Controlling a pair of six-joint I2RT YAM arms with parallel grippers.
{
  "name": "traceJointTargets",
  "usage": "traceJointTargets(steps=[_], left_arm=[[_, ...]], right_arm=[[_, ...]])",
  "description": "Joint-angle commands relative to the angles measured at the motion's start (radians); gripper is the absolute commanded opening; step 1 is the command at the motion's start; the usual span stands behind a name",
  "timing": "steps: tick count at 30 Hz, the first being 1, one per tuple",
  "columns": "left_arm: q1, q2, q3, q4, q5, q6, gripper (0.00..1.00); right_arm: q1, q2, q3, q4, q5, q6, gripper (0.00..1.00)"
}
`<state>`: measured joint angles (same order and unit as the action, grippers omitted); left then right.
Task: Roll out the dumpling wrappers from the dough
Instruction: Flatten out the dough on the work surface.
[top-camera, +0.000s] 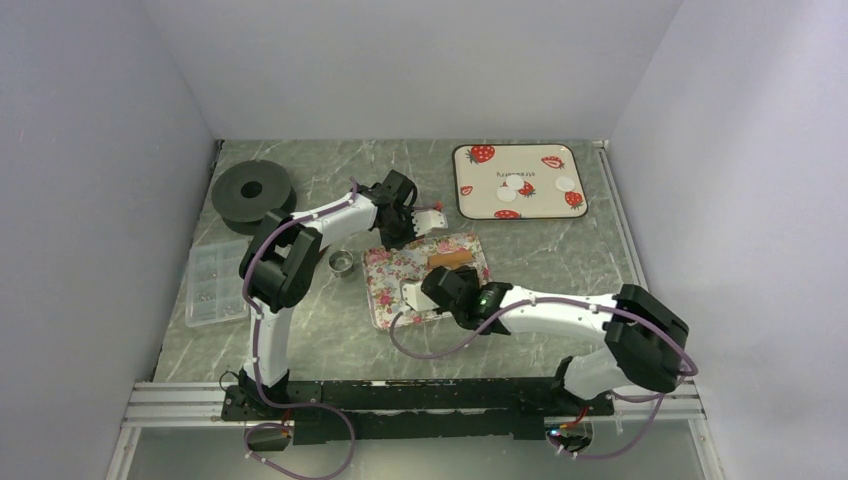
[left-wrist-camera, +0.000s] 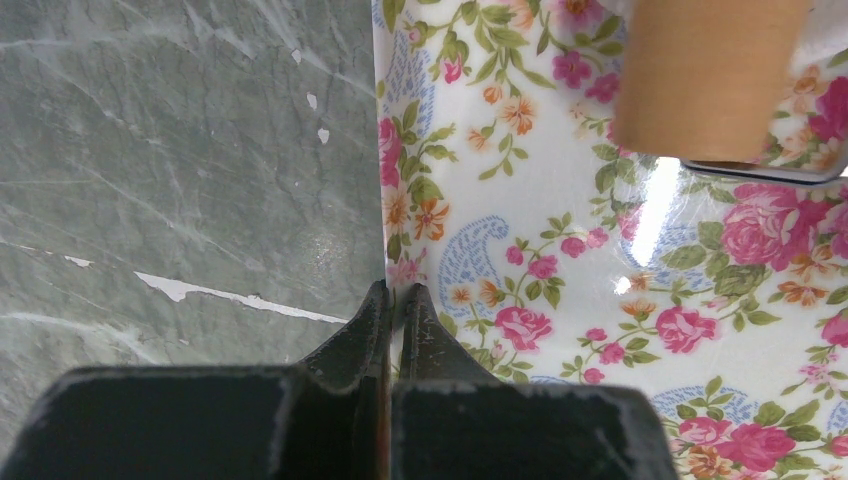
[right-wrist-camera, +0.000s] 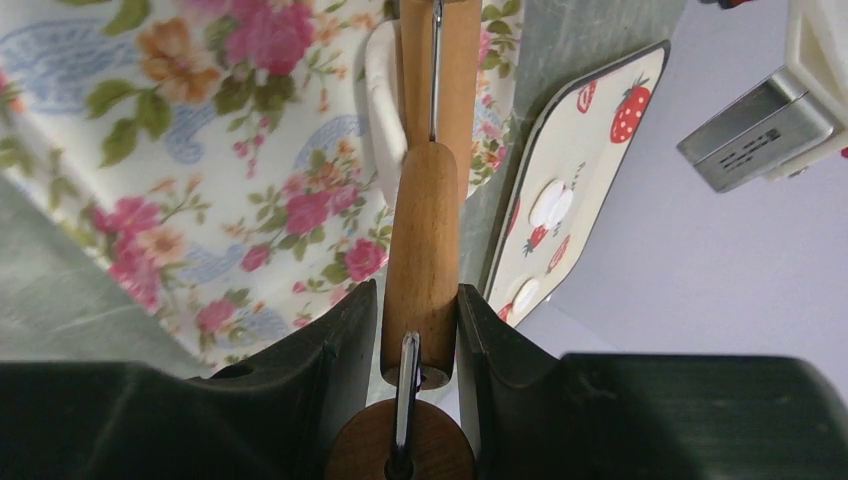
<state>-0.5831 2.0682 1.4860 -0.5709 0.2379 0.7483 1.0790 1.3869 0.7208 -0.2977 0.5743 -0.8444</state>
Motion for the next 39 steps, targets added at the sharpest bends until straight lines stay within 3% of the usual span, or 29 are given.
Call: traceJointTargets(steps=[1, 9, 19, 26, 29, 35, 39], left_arm=[[-0.018, 0.123, -0.085, -0.118, -0.025, 0.026, 0.0], [-0.018, 0.12, -0.079, -0.118, -0.023, 0.026, 0.0], [-0.018, 0.112, -0.086, -0.116, -0.029, 0.028, 0.0], [-0.018, 0.118, -0.083, -0.115, -0.025, 0.028, 0.0], [-0.018, 0.12, -0.083, -0.114, -0.027, 0.029, 0.0], [-0.018, 0.12, -0.084, -0.114, -0.032, 0.029, 0.0], [-0.018, 0.121, -0.085, -0.115, -0.031, 0.029, 0.0]], right_arm=[[-0.035, 0.097, -0.001, -0.188, -0.157, 0.019, 0.0], [0.203, 0.009, -0.076, -0.34, -0.151, 0.298, 0.0], [0.026, 0.135, -0.019, -0.145, -0.163, 0.063, 0.0], [0.175, 0.036, -0.109, -0.316, -0.183, 0.271, 0.0], [0.191, -0.001, -0.148, -0.325, -0.183, 0.269, 0.0], [-0.012, 0.095, -0.083, -0.129, -0.175, 0.045, 0.0], [-0.009, 0.168, -0.018, -0.164, -0.144, 0.044, 0.0]])
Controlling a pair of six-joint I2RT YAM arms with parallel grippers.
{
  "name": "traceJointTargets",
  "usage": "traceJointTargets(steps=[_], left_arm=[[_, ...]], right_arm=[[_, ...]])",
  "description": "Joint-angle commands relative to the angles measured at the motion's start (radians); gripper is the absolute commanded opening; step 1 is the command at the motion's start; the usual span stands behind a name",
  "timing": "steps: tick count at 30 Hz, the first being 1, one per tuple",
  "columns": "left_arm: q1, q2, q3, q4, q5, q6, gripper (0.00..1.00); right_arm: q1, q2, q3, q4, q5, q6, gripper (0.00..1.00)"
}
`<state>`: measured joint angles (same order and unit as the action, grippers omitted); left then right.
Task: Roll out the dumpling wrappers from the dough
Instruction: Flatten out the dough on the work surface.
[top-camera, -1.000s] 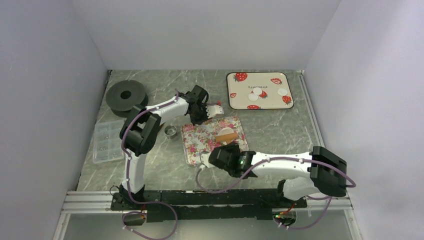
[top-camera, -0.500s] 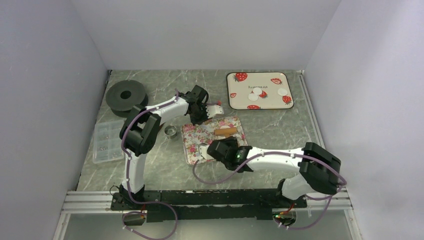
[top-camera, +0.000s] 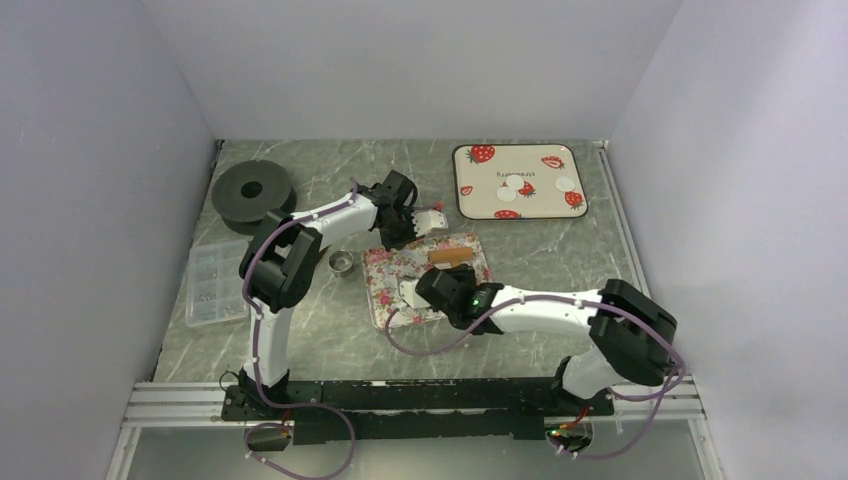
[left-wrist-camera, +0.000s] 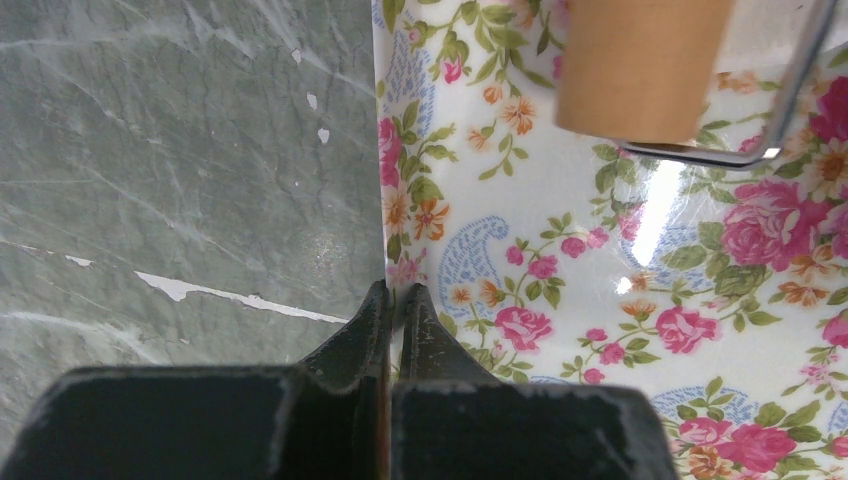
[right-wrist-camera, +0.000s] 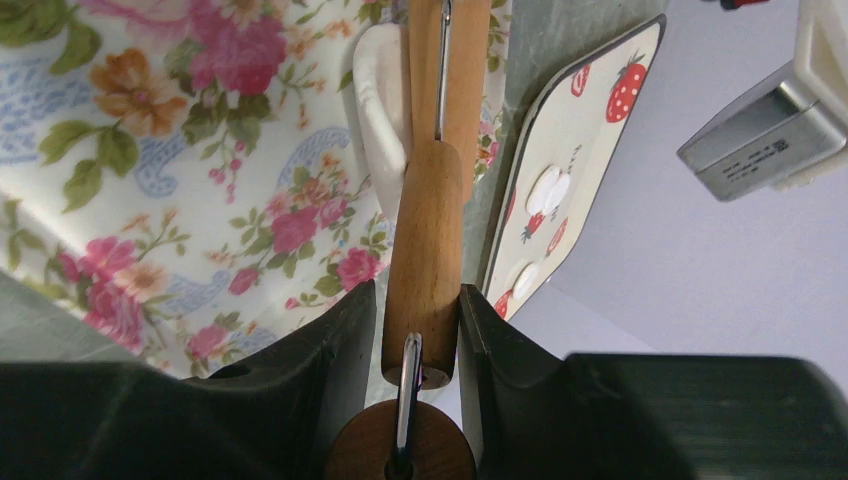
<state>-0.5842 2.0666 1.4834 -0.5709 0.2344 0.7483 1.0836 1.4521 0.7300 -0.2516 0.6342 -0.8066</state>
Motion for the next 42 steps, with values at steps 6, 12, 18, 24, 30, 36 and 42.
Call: traceJointTargets(steps=[6, 12, 18, 24, 30, 36, 42], left_arm=[[-0.017, 0.123, -0.077, -0.116, -0.023, 0.028, 0.0], [-0.017, 0.119, -0.081, -0.113, -0.025, 0.029, 0.0], [-0.017, 0.115, -0.083, -0.113, -0.028, 0.029, 0.0], [-0.017, 0.112, -0.082, -0.113, -0.026, 0.029, 0.0], [-0.017, 0.107, -0.083, -0.113, -0.026, 0.029, 0.0], [-0.017, 0.106, -0.084, -0.116, -0.03, 0.029, 0.0], [-0.017, 0.105, -0.084, -0.115, -0.03, 0.029, 0.0]], right_arm=[[0.174, 0.015, -0.123, -0.321, -0.215, 0.227, 0.0], [0.174, -0.011, -0.129, -0.317, -0.2, 0.163, 0.0], [0.019, 0.095, -0.035, -0.222, -0.183, -0.041, 0.0], [0.105, 0.02, -0.06, -0.352, -0.161, 0.063, 0.0], [0.179, -0.044, -0.088, -0.441, -0.175, 0.117, 0.0], [0.026, 0.067, -0.04, -0.275, -0.18, -0.08, 0.0], [0.023, 0.103, 0.012, -0.308, -0.168, -0.067, 0.0]])
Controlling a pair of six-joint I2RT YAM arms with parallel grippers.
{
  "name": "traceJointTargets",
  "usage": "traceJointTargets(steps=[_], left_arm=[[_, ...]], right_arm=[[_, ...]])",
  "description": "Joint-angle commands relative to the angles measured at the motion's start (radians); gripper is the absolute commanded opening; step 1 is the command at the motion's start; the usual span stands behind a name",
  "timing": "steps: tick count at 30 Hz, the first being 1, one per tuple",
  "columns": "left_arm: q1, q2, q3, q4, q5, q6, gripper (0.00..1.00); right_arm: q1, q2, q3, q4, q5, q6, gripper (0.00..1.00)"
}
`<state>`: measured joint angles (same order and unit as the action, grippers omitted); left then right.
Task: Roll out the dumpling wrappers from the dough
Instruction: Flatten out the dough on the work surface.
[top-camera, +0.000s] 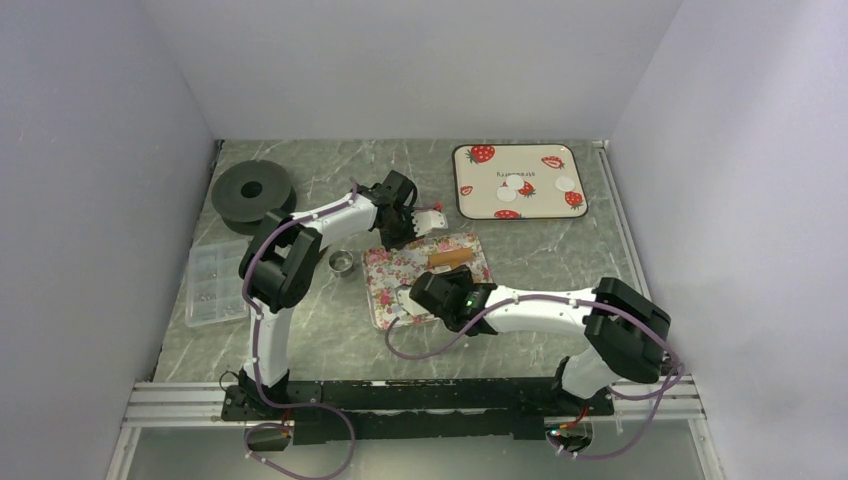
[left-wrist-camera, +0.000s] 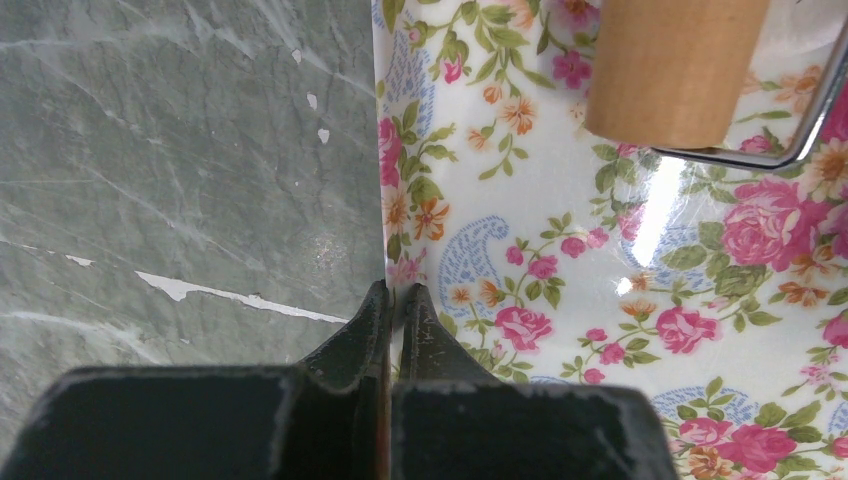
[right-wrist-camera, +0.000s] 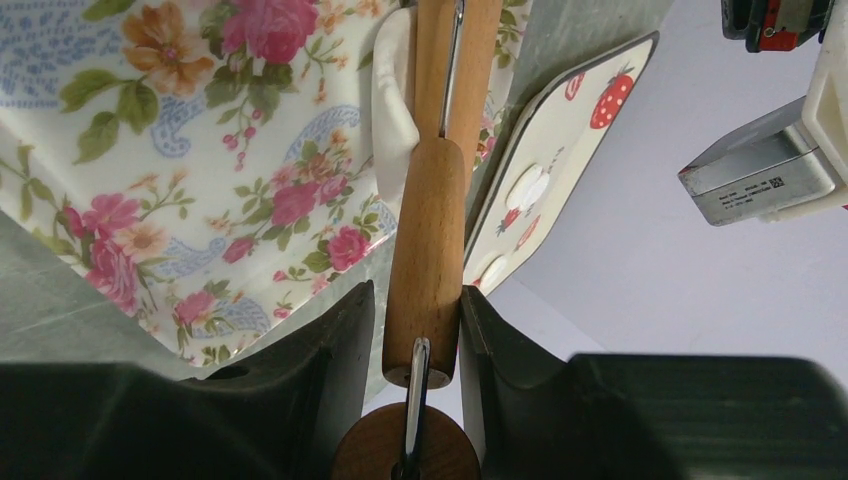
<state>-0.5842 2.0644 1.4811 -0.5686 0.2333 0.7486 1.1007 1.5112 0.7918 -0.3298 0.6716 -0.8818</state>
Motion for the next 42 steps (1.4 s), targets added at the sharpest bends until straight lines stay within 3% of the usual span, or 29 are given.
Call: traceJointTargets(steps=[1, 8, 15, 19, 29, 37, 42], left_arm=[[-0.017, 0.106, -0.081, -0.117, -0.029, 0.029, 0.0], [-0.016, 0.109, -0.077, -0.117, -0.027, 0.029, 0.0], [-0.014, 0.106, -0.084, -0.115, -0.031, 0.031, 0.0], [-0.013, 0.1, -0.085, -0.114, -0.031, 0.031, 0.0], [-0.012, 0.107, -0.079, -0.114, -0.027, 0.031, 0.0], [-0.011, 0.106, -0.086, -0.112, -0.029, 0.032, 0.0], [-0.009, 0.106, -0.083, -0.113, -0.027, 0.032, 0.0]], right_arm=[[0.027, 0.026, -0.063, -0.253, -0.196, 0.021, 0.0], [0.142, -0.1, -0.128, -0.403, -0.222, 0.158, 0.0], [0.01, 0.027, -0.068, -0.214, -0.227, -0.024, 0.0], [0.0, 0.089, -0.016, -0.221, -0.218, -0.026, 0.0], [0.17, -0.073, -0.124, -0.399, -0.266, 0.17, 0.0], [-0.002, 0.07, -0.058, -0.195, -0.24, -0.027, 0.0], [0.033, 0.055, -0.052, -0.249, -0.251, 0.029, 0.0]])
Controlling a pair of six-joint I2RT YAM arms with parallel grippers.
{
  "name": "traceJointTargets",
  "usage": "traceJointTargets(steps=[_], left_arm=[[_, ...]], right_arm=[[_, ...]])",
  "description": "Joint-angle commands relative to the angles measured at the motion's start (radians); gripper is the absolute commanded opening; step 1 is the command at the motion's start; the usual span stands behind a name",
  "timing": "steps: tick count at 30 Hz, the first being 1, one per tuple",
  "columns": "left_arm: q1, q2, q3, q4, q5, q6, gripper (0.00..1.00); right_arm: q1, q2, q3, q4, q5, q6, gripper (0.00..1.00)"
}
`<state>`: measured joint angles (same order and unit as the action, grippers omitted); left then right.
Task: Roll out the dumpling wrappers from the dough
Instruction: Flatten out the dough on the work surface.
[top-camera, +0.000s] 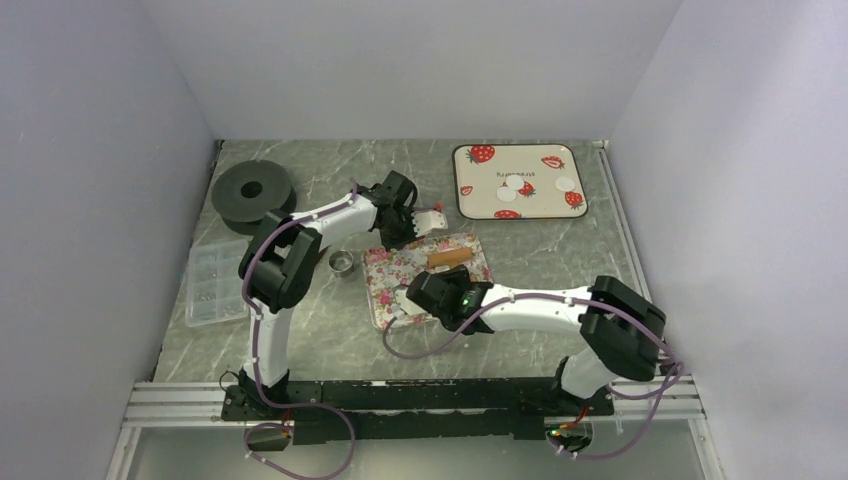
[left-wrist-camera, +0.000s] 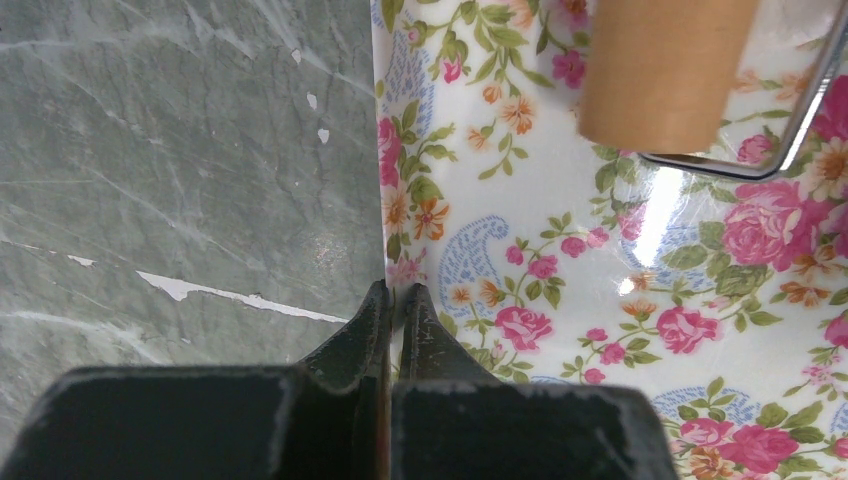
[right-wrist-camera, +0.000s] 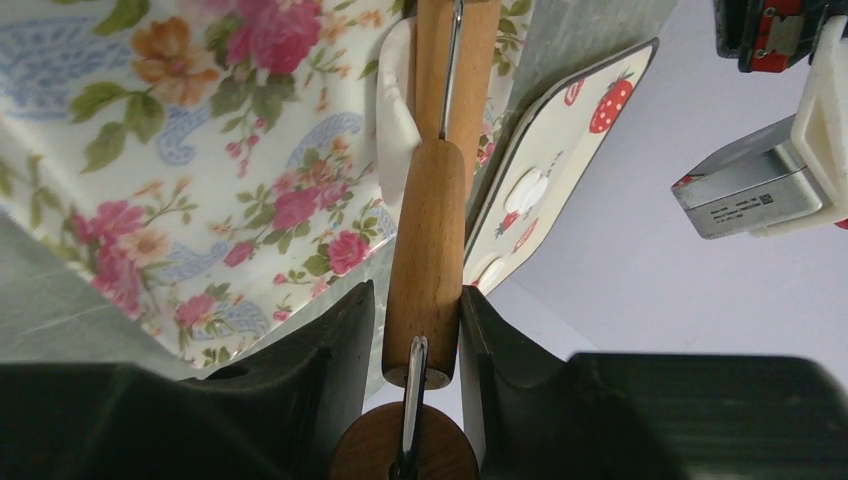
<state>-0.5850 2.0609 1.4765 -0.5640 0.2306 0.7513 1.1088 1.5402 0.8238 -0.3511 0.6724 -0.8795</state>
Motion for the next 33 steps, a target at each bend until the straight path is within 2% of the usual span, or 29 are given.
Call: traceJointTargets(steps=[1, 5, 8, 14, 17, 20, 27, 30, 33], left_arm=[[-0.009, 0.108, -0.079, -0.117, -0.024, 0.029, 0.0], [-0.008, 0.111, -0.076, -0.119, -0.024, 0.028, 0.0], [-0.009, 0.113, -0.076, -0.117, -0.025, 0.029, 0.0], [-0.009, 0.113, -0.077, -0.118, -0.027, 0.029, 0.0], [-0.009, 0.111, -0.079, -0.117, -0.025, 0.029, 0.0], [-0.008, 0.109, -0.078, -0.116, -0.025, 0.029, 0.0], [-0.009, 0.109, -0.072, -0.12, -0.023, 0.028, 0.0], [-0.007, 0.107, -0.074, -0.119, -0.027, 0.028, 0.0], [-0.007, 0.104, -0.078, -0.117, -0.03, 0.029, 0.0]], right_arm=[[0.057, 0.006, -0.108, -0.246, -0.251, 0.051, 0.0], [0.143, -0.071, -0.172, -0.349, -0.282, 0.169, 0.0], [0.154, -0.095, -0.188, -0.343, -0.291, 0.174, 0.0], [0.022, 0.035, -0.096, -0.204, -0.27, 0.037, 0.0], [0.02, 0.068, -0.056, -0.226, -0.27, 0.04, 0.0], [0.061, 0.017, -0.097, -0.27, -0.28, 0.08, 0.0], [0.242, -0.099, -0.167, -0.432, -0.343, 0.271, 0.0], [0.244, -0.091, -0.177, -0.398, -0.355, 0.239, 0.0], [0.187, -0.047, -0.173, -0.342, -0.344, 0.172, 0.0]])
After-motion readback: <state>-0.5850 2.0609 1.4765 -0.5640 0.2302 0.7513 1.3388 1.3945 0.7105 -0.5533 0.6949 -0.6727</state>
